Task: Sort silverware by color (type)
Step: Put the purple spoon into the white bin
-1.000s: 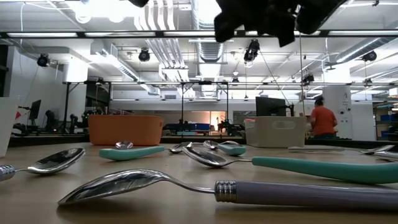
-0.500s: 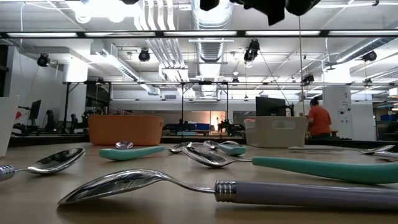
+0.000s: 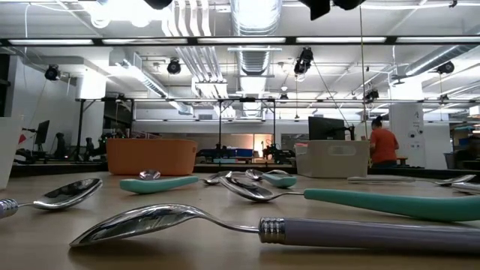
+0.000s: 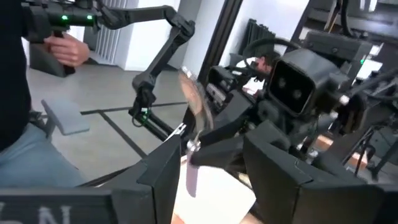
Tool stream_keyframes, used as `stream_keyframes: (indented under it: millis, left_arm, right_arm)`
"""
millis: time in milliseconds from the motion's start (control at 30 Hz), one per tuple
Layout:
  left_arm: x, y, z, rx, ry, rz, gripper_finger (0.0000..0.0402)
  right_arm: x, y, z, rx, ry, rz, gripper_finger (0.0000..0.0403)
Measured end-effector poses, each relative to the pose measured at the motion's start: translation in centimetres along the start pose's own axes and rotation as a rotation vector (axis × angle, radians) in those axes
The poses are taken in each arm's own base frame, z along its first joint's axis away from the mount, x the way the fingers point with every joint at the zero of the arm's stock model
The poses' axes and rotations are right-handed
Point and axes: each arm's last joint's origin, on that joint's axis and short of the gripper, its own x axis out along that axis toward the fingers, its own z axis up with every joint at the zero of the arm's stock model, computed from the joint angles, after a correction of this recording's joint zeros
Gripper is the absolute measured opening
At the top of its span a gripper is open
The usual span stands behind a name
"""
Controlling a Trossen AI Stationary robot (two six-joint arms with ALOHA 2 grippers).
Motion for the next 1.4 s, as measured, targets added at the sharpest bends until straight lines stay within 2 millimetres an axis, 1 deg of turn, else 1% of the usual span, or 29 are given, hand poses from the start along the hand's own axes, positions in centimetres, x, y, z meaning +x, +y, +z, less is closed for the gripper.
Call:
stream_keyframes:
  millis: [100,167,300,467,600,767,933,1000,1067,1167,1333,1400]
  left_arm:
    - [0.0,0.1,0.1,0.002,-0.010,0.027,0.0022]
    - [0.1,0.4,0.0,0.014,-0.011,0.066,0.0022]
    - [0.4,0.5,-0.3,0.031,0.001,0.077,0.0022]
    - [0.7,0.6,-0.5,0.029,0.006,0.092,0.0022]
    - [0.7,0.6,-0.5,0.030,0.007,0.098,0.0028]
    - [0.8,0.6,-0.5,0.028,0.005,0.091,0.0033]
    - [0.8,0.6,-0.5,0.029,0.006,0.092,0.0034]
    - [0.8,0.6,-0.6,0.030,0.009,0.097,0.0036]
    - [0.6,0.7,-0.4,0.037,0.002,0.104,0.0039]
    - [0.5,0.9,-0.2,0.039,-0.011,0.124,0.0053]
    - [0.0,1.4,-0.2,0.066,0.015,0.194,0.0090]
    - [-0.1,1.8,-0.4,0.076,0.033,0.246,0.0108]
  right_arm:
    - [0.8,-0.3,-0.1,-0.003,-0.008,0.020,0.0159]
    - [1.4,-0.5,-0.2,-0.013,-0.032,0.080,0.0156]
    - [2.2,-1.1,-0.3,0.005,-0.068,0.167,0.0147]
    - [3.0,-1.7,-0.2,0.003,-0.087,0.192,0.0130]
    - [3.0,-1.6,-0.2,-0.017,-0.091,0.203,0.0097]
    - [3.0,-1.7,-0.2,-0.060,-0.088,0.174,0.0024]
    - [3.0,-1.7,-0.3,-0.037,-0.068,0.145,0.0015]
    - [2.8,-1.8,-0.2,0.002,-0.055,0.140,0.0015]
    - [2.5,-1.7,-0.4,0.075,-0.042,0.183,0.0014]
    - [2.1,-1.8,-0.2,0.130,-0.024,0.180,0.0014]
    - [0.5,-2.6,0.0,0.196,0.037,0.125,0.0013]
    - [-0.5,-2.9,0.1,0.233,0.107,0.045,0.0013]
